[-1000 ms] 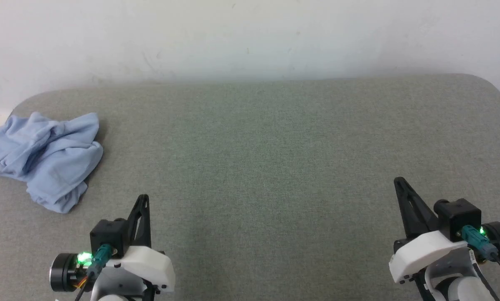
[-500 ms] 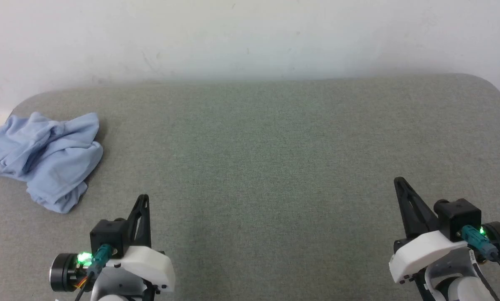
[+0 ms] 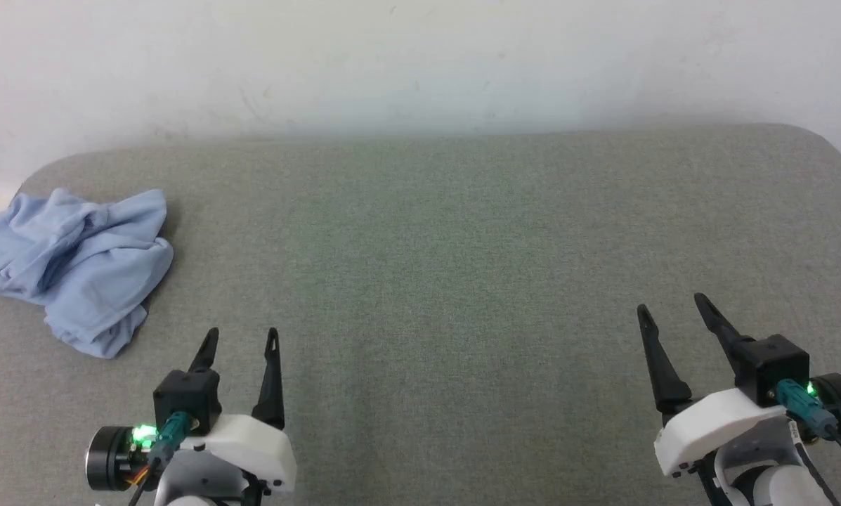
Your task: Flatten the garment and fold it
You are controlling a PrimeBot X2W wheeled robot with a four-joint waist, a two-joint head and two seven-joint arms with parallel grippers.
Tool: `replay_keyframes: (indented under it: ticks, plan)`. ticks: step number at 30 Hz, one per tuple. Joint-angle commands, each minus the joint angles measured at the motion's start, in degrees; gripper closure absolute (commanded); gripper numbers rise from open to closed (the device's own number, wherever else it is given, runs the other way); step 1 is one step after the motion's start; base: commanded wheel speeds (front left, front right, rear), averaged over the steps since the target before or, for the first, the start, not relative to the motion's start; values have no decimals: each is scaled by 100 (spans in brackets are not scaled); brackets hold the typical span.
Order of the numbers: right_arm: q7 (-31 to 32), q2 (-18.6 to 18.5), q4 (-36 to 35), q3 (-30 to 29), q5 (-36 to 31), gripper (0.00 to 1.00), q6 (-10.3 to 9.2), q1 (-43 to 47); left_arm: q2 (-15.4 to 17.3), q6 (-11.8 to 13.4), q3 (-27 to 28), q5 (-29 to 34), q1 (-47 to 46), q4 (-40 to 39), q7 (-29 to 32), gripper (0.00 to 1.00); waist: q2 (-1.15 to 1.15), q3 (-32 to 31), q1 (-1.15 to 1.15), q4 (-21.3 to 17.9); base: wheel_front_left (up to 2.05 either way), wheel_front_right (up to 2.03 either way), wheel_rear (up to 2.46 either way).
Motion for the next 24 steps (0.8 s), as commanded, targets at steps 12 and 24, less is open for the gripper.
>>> replay_keyframes:
  ticks: [12,24]
  plan:
    - [-189,3,-24,-94,106,0,-2,37,-1,114,-88,-79,33,43,-187,0,0,19,0,28,0,0,0]
    - [-333,6,-105,-78,162,0,-3,89,-1,194,-129,-124,60,65,-331,0,0,25,0,188,0,0,0]
